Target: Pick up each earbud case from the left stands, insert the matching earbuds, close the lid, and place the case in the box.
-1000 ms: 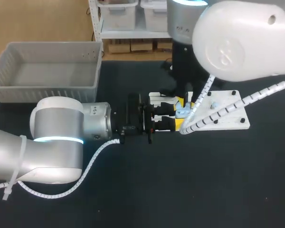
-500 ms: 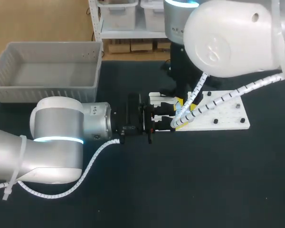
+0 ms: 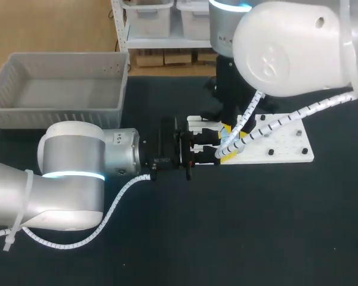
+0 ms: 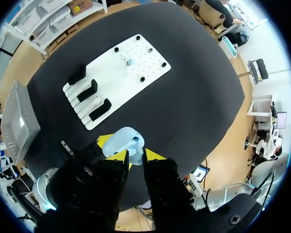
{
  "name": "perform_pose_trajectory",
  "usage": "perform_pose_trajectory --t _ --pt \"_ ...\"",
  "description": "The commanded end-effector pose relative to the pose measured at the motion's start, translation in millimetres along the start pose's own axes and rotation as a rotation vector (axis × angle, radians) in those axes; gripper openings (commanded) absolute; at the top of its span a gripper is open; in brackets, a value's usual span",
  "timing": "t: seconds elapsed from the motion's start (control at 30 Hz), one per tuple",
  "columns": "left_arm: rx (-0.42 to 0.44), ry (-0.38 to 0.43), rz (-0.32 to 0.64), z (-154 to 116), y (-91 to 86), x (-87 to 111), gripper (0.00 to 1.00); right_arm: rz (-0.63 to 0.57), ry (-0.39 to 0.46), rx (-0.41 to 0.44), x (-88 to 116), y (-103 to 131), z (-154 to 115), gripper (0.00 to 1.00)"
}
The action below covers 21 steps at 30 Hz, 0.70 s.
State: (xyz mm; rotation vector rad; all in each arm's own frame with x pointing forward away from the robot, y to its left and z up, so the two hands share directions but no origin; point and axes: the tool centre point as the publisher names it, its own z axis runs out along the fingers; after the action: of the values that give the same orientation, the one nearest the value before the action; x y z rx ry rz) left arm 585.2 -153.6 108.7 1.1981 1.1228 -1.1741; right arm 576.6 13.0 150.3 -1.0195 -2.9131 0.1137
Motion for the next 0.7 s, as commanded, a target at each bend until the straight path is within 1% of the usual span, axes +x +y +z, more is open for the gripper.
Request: perform_pose_trajectory --t 0.03,0.7 --pt "-0.008 -0.002 0.004 0.4 -1.8 0.7 0.00 0.006 0.000 -0.008 -0.4 -0.8 1.3 0.00" --pt "-0.008 -0.002 0.004 0.4 -1.8 0.7 0.00 0.028 0.014 -0.024 -7.8 2.8 4.2 0.00"
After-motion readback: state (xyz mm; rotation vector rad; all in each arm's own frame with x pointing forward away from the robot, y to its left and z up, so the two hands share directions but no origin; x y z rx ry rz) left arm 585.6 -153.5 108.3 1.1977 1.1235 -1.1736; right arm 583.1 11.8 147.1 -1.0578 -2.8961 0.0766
